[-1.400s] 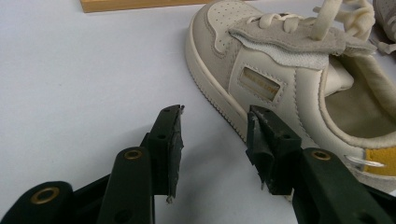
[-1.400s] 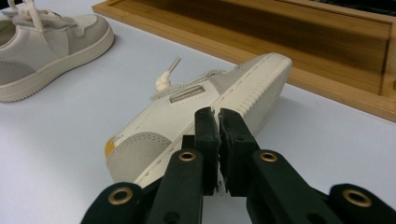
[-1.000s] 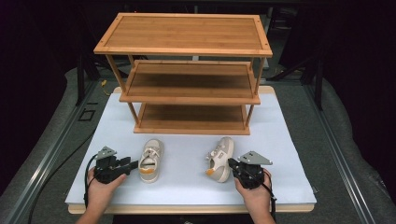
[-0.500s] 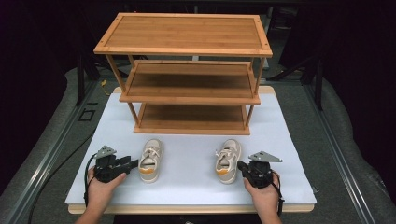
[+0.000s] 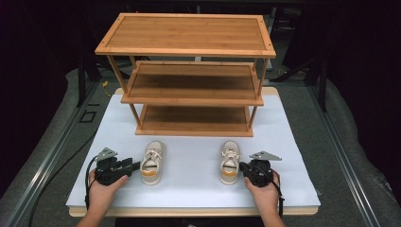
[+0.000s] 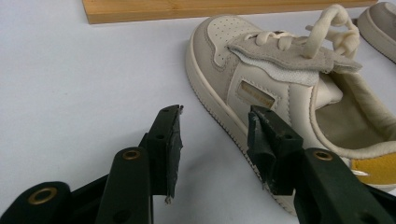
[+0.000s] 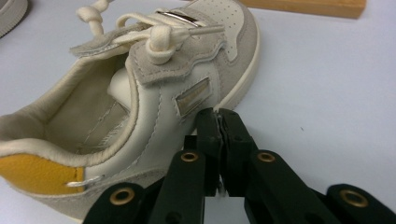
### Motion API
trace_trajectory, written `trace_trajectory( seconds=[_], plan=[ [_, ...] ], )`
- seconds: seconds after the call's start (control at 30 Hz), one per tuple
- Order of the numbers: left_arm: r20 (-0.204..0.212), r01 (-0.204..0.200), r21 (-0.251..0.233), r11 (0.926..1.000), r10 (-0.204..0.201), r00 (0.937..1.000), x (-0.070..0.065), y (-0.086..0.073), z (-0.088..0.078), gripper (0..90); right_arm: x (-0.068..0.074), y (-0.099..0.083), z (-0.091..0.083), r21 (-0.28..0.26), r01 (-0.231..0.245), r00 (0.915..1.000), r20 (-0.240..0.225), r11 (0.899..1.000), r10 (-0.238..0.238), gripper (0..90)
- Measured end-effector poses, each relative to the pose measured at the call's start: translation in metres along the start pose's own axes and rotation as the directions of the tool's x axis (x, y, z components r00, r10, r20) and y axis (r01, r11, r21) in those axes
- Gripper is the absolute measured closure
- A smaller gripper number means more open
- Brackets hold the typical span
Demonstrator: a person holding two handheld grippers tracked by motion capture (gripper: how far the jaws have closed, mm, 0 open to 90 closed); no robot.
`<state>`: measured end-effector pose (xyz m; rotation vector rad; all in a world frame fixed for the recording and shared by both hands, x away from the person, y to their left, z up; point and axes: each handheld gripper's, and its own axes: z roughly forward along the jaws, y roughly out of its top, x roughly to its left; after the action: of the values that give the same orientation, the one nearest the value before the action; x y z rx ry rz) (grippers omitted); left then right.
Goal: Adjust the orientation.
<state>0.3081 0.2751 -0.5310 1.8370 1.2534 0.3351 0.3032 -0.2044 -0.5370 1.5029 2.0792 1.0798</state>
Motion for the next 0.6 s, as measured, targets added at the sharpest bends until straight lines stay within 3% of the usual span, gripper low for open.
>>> trace_trajectory(
  seconds=[0.13,0.23,0.4,0.47,0.6],
  plan=[
    [-0.001,0.000,-0.003,1.0000,0.000,1.0000,0.000,0.000,0.000,54.4,0.003,0.002,0.004,-0.002,0.012,0.9999,0.000,1.000,-0.012,83.7],
    [0.002,0.004,-0.009,1.0000,-0.004,1.0000,0.001,0.000,-0.001,54.4,0.001,0.002,0.002,-0.022,-0.009,0.9999,0.005,1.000,0.009,78.9],
    [0.010,0.009,-0.026,0.9996,-0.009,0.9999,-0.001,0.001,-0.006,54.4,-0.002,0.001,-0.011,-0.060,-0.056,0.9984,0.001,0.997,0.056,68.8],
    [0.014,0.010,-0.028,0.9996,-0.009,0.9999,-0.002,0.001,-0.008,53.6,-0.002,0.001,-0.014,-0.066,-0.054,0.9985,-0.003,0.996,0.054,66.6],
    [0.025,0.024,-0.044,0.9988,-0.022,0.9994,-0.004,0.004,-0.014,53.0,0.001,0.002,-0.025,-0.125,-0.087,0.9962,-0.020,0.988,0.085,61.2]
  ],
)
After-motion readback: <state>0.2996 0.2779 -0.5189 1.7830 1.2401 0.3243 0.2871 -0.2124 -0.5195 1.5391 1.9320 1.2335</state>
